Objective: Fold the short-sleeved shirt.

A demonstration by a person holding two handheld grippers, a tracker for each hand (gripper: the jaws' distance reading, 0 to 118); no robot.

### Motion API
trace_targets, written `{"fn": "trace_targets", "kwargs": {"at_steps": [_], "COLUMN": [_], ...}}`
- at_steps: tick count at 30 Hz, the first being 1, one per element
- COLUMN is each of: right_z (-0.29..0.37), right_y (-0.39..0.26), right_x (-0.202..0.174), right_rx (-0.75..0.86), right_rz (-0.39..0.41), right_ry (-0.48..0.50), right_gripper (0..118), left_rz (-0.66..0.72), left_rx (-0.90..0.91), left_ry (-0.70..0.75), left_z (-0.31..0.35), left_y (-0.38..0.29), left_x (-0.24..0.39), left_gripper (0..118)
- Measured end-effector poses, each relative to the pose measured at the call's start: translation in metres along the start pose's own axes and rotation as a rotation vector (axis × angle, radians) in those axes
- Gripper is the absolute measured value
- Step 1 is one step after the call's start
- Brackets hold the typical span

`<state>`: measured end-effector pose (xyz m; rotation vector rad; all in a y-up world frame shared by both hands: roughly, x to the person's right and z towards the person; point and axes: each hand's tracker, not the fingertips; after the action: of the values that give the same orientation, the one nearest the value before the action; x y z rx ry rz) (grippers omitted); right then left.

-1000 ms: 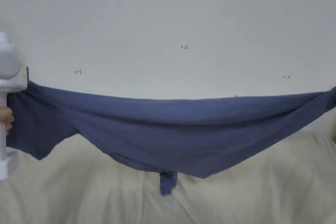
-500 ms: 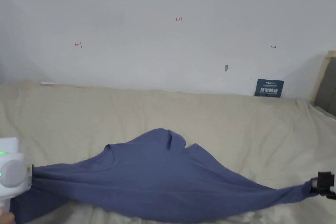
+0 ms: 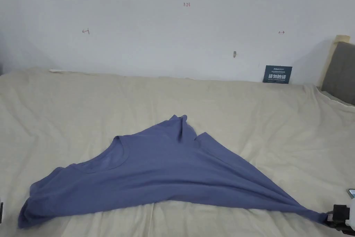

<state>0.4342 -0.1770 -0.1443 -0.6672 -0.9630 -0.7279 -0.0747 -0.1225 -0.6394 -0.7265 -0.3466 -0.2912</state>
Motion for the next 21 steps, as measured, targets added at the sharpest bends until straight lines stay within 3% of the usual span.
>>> {"fn": "trace_targets", "kwargs": {"at_steps": [1,2,3,4,9,10,11,12,13,14,19,20,21], "right_z": [-0.001,0.0,0.001,0.002,0.019,0.023,0.029,0.035,0.042,0.048,0.073,0.079,0.084], "right_y": [0.001,0.001,0.001,0.0,0.001,0.001,0.001,0.0,0.001,0.0,-0.007,-0.011,-0.013], "right_x": [-0.006,-0.011,-0.014,-0.017,-0.031,-0.034,-0.037,-0.037,-0.037,-0.038,-0.034,-0.034,-0.033], "right_rx": [0.002,0.009,0.018,0.023,0.063,0.075,0.09,0.108,0.126,0.138,0.155,0.162,0.169], "right_rz": [0.012,0.028,0.057,0.07,0.127,0.142,0.151,0.15,0.146,0.136,0.124,0.128,0.138], "right_ry": [-0.03,-0.045,-0.036,-0.03,0.008,0.01,0.008,0.016,0.045,0.068,0.108,0.109,0.106], "right_gripper": [18,42,81,97,97,97,97,97,97,97,95,87,63], "left_rz": [0.016,0.022,0.016,0.011,0.039,0.051,0.043,0.029,0.022,-0.012,-0.101,-0.11,-0.106], "left_rx": [0.01,0.012,0.021,0.043,0.088,0.107,0.106,0.1,0.12,0.186,0.186,0.182,0.186], "left_ry": [0.002,-0.004,-0.019,-0.042,-0.164,-0.209,-0.237,-0.241,-0.256,-0.289,-0.295,-0.302,-0.304], "left_z": [0.001,0.005,0.01,0.015,0.032,0.036,0.037,0.038,0.048,0.054,0.061,0.063,0.056], "left_y": [0.0,-0.001,-0.002,-0.002,0.007,0.009,0.012,0.013,0.009,0.012,0.004,0.002,0.005], "left_x": [-0.006,-0.007,-0.008,-0.008,0.001,0.003,0.007,0.011,0.015,0.022,0.052,0.058,0.057], "left_gripper": [4,4,4,4,10,28,63,111,118,117,117,114,102]}}
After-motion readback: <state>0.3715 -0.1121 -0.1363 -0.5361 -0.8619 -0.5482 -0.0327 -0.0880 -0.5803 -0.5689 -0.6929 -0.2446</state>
